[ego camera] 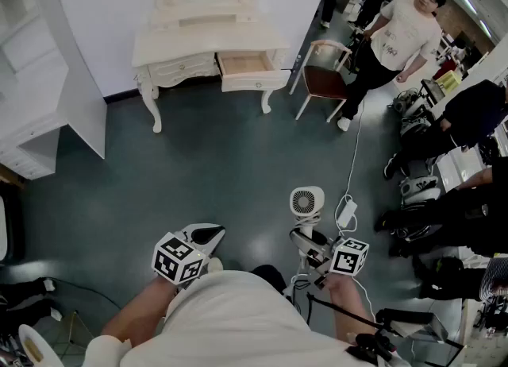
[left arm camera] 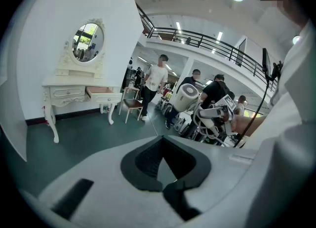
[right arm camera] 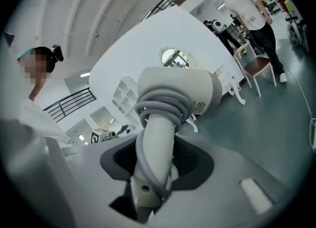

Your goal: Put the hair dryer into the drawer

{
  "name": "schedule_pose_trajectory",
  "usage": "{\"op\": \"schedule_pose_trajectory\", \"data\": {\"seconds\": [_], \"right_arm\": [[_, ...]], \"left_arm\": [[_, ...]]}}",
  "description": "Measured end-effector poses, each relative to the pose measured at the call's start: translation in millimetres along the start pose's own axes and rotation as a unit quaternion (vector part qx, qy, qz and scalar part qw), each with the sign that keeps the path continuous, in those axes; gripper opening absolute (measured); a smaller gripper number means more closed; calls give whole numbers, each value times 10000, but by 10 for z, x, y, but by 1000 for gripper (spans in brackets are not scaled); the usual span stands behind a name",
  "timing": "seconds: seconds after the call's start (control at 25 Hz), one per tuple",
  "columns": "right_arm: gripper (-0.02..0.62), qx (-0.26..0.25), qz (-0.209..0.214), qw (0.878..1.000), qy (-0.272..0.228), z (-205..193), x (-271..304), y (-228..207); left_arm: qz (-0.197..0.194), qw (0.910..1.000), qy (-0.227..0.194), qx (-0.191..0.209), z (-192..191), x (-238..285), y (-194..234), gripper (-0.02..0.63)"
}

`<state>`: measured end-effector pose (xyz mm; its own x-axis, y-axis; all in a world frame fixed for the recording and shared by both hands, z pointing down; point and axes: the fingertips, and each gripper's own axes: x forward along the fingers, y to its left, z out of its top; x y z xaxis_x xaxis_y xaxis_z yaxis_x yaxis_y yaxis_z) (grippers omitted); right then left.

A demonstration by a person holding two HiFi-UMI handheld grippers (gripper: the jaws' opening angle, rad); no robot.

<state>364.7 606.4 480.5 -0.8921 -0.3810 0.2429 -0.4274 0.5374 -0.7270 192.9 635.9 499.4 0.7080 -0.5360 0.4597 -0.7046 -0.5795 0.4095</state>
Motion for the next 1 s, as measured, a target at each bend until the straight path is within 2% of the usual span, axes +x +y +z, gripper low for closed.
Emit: {"op": "schedule_pose_trajectory", "data": {"seconds": [0.24, 0.48, 0.8, 1.0], "right_arm": [[167, -41, 60, 9998, 174, 154, 580, 124], [166, -99, 263, 9980, 562, 175, 711, 383], [166, -519, 464, 9920, 1056, 829, 1770, -215], [166, -858, 562, 9862, 1298, 1403, 2229, -610]], "left_arm": [[239, 9995, -71, -192, 16, -352, 500, 3], [448, 9980, -262, -373, 110, -562, 391, 3], [780, 9949, -288, -576, 566, -195, 1377, 3], [973, 9936, -318, -478, 1133, 180, 1809, 3]]}}
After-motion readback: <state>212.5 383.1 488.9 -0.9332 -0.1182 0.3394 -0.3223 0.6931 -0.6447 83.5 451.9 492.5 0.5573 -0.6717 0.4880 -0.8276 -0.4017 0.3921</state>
